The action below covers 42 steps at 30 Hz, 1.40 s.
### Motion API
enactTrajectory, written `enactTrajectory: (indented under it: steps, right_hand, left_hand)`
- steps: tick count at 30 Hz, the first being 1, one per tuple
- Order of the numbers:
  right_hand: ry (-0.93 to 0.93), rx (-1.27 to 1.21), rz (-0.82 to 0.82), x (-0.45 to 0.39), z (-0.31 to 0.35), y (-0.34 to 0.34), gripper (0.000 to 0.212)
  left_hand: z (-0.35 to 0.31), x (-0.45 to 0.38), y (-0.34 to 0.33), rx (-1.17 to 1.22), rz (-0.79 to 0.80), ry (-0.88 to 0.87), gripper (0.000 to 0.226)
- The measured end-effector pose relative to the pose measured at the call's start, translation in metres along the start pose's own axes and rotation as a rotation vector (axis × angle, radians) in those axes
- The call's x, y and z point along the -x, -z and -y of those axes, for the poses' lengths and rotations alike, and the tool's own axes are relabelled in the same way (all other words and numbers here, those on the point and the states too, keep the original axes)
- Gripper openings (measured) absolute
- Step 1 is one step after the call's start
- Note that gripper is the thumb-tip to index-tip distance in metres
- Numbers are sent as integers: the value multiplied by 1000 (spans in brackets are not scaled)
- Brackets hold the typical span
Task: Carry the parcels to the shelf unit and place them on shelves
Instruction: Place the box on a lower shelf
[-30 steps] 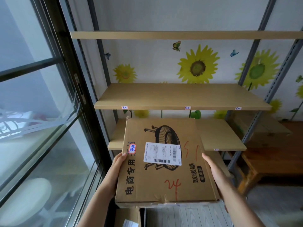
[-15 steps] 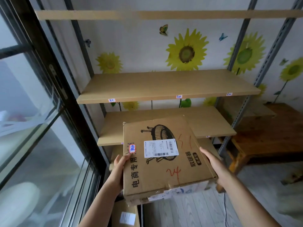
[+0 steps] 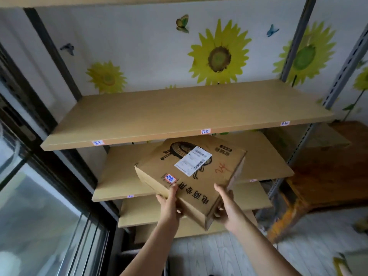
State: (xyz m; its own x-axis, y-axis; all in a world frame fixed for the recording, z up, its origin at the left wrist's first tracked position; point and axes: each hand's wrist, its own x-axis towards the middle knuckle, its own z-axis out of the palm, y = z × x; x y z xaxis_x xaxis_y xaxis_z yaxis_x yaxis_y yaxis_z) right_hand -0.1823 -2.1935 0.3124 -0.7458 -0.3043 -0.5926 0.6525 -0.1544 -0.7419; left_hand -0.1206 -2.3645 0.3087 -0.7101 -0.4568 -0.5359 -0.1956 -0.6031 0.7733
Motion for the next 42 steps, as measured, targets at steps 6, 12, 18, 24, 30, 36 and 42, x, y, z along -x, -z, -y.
enactTrajectory:
  steps: [6,12,18,24,30,36,42]
  right_hand:
    - [26,89,-23,-75,61,26,69]
    - [-103,226,97,-138,105,63,87]
    - [-96,245,-13,-189,134,55,90]
    - [76,403,-82,-210,145,34,75]
    - [12,487,-130,-222,136,54,62]
    - [-10,561,-142,-227,123,56,64]
    - [77,718,-290,-225,118,46,64]
  left_hand:
    - [-11,-61,-41,110,-10,58,81]
    - [-50,-119,-13,67,-155,42,84]
    - [-58,-153,-29,-50,-104,50,24]
    - [-53,-183,-45,39,-203,-12,33]
    - [-37,-191,-43,-238,-127,61,34]
    - [-35,-191,-37,-395,-101,90,34]
    - [-37,-193,-34,-615,-158,59,62]
